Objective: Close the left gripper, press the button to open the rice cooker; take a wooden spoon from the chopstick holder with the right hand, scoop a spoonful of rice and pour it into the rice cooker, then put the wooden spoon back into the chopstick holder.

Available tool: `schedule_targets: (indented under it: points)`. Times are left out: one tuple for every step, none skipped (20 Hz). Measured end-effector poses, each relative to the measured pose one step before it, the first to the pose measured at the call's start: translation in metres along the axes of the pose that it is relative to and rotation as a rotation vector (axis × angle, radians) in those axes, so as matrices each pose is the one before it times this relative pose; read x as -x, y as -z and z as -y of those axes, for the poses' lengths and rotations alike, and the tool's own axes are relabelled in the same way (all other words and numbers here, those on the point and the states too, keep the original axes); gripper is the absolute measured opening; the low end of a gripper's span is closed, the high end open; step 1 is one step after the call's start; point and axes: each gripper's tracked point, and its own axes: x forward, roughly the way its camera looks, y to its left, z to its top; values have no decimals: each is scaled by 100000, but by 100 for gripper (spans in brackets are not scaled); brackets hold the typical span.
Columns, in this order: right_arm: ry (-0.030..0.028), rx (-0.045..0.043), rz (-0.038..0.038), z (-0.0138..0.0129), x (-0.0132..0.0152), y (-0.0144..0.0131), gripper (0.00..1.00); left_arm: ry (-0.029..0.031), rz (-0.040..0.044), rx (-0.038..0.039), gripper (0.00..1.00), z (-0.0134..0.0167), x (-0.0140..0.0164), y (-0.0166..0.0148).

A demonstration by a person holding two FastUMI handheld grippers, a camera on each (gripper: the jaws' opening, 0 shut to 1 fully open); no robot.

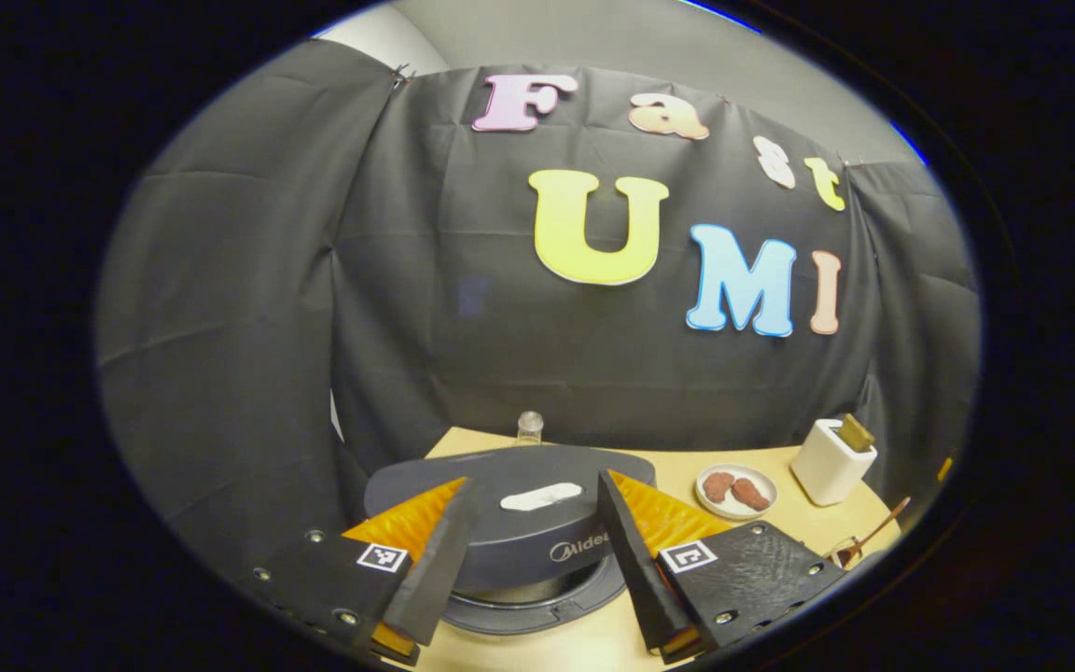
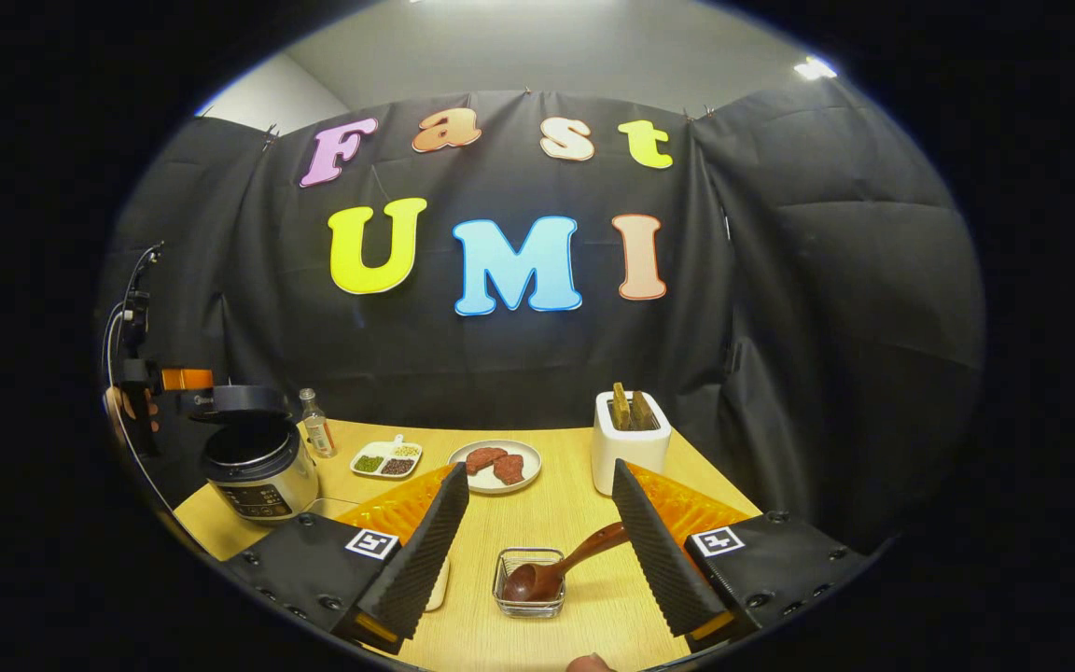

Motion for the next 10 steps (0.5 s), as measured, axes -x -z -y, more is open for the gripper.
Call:
schedule_targets:
  points:
    - [-170,-135,-33,85,29,14,98,-17,-1168,-67,80,235,61,794]
    - [-315,14,-81,174,23,50,98,-51,-1016,-182,83,90,164,830]
    - [-232,137,-58,49,22,-47,98,-148,-832,-379,83,90,-115,639]
    - [-172,184,-8,50,52,31,98,-286,-596,-461,83,114,-51,591]
    - [-67,161,-17,69,15,-45,98,-259,-410,-560,83,60,49,383]
    - [-97,-20,-74,159,-15,107,98,-222,-312,-308,80,173,147,437]
    - [-142,-125,-169,43,-6,37,98,-130,-405,-54,83,12,-29,391]
    - [-375,-197,102,-20,85,-36,98,-86,-749,330,80,0,-90,593]
    - [-798,-199,236,-179,-29,-56,98,81,-801,651,80,80,-127,449]
    - [-621,-47,125,-59,-34,28,98,45,-626,604,83,19,-56,485]
